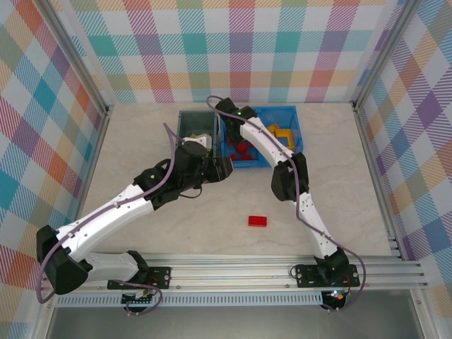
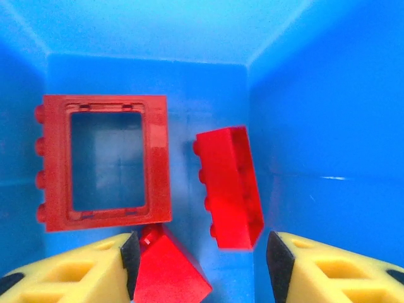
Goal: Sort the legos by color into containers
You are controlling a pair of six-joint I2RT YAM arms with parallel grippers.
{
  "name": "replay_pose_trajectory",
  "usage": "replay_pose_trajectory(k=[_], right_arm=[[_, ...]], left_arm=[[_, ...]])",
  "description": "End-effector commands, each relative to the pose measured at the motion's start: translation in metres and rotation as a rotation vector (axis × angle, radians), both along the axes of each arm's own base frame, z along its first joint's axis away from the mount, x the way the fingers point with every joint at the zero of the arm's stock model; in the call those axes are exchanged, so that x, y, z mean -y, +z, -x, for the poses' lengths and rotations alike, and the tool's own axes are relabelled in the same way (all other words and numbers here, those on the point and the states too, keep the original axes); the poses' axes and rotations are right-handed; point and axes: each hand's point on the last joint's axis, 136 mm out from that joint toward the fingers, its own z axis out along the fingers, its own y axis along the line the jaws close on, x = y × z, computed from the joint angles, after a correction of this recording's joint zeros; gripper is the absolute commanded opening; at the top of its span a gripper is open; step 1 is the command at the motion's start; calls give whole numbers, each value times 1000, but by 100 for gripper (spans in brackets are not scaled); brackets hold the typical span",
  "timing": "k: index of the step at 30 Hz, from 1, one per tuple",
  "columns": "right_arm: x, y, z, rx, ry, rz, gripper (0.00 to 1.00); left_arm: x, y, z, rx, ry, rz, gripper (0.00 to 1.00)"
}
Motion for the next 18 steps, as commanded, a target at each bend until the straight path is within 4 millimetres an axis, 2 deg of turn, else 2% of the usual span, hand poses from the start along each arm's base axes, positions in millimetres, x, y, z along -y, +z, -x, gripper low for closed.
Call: replay_pose_trajectory(k=[1, 6, 10, 13, 16, 18], right_arm=[[-26, 88, 14, 132, 74, -96, 58], [-26, 148, 39, 174, 67, -214, 55], [-12, 194, 75, 194, 90, -309, 54], [6, 215, 121, 184, 142, -396, 58], [24, 216, 181, 113, 213, -494, 59], [33, 215, 229, 63, 287, -594, 62]], left_arm=[[-3, 2, 7, 25, -8, 5, 54], [3, -12, 17, -3, -64, -36, 56], [34, -39, 40, 2, -326, -166, 61], [51, -80, 60, -3, -585, -371, 63], [58, -122, 74, -22, -785, -551, 63], [65, -138, 77, -4, -874, -616, 63]])
